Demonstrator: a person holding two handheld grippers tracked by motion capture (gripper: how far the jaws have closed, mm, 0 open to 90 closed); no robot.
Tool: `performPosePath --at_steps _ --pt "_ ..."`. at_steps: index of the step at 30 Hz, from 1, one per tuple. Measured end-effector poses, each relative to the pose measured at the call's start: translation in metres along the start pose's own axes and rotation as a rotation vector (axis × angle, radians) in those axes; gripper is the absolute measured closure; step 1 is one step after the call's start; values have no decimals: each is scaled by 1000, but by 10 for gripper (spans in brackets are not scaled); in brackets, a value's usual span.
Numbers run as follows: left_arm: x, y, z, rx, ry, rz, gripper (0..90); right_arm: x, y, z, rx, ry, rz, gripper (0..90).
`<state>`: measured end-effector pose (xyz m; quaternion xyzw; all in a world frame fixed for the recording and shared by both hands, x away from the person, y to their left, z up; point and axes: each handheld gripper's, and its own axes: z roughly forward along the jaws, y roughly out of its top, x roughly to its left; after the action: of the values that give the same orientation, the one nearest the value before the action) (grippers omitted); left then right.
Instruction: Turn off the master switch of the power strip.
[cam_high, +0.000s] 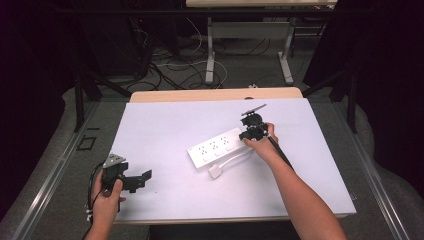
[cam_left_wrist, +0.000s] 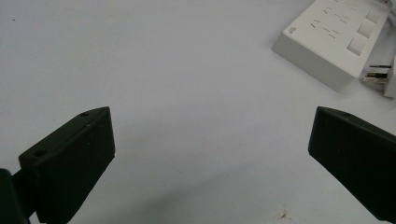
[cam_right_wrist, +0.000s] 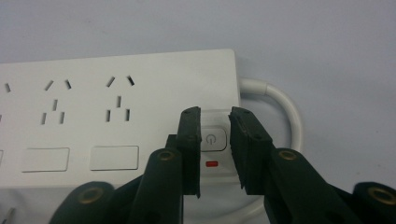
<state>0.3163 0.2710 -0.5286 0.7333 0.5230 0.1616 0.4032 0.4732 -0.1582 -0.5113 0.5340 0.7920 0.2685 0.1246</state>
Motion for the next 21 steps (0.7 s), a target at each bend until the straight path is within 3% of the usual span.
performPosePath --at_steps 3,6,9,13,17,21 --pt "0 0 1 1 0 -8 5 -1 0 0 -4 7 0 672" --pt "0 1 2 11 -5 -9 5 -3 0 -1 10 15 11 591" --pt "-1 1 4 1 -6 -6 5 -4 -1 -3 4 17 -21 522" --pt "-2 2 4 4 -8 -9 5 -1 -2 -6 -7 21 -14 418" --pt "-2 2 5 -1 -10 -4 5 0 -3 -10 24 46 -3 390" --pt "-3 4 6 2 -9 0 5 3 -5 -17 19 70 1 408"
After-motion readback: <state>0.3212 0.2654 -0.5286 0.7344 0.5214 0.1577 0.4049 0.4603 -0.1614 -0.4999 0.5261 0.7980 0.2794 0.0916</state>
